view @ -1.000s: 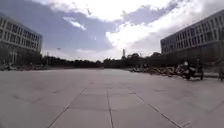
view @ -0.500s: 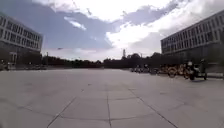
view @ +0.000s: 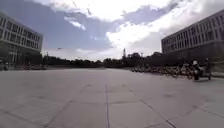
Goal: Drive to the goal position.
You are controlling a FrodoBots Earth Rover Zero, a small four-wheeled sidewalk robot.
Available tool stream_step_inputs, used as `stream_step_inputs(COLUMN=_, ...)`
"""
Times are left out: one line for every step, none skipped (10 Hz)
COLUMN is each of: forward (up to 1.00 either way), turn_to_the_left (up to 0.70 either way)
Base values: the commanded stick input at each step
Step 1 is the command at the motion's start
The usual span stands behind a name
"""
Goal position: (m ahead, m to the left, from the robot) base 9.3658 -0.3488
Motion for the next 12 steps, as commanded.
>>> stream_step_inputs(forward=0.50, turn_to_the_left=0.01)
stream_step_inputs(forward=0.50, turn_to_the_left=0.01)
stream_step_inputs(forward=0.50, turn_to_the_left=0.01)
stream_step_inputs(forward=0.50, turn_to_the_left=0.01)
stream_step_inputs(forward=0.50, turn_to_the_left=0.01)
stream_step_inputs(forward=0.50, turn_to_the_left=0.01)
stream_step_inputs(forward=0.50, turn_to_the_left=0.01)
stream_step_inputs(forward=0.50, turn_to_the_left=0.01)
stream_step_inputs(forward=0.50, turn_to_the_left=0.01)
stream_step_inputs(forward=0.50, turn_to_the_left=0.01)
stream_step_inputs(forward=0.50, turn_to_the_left=0.01)
stream_step_inputs(forward=0.50, turn_to_the_left=0.01)
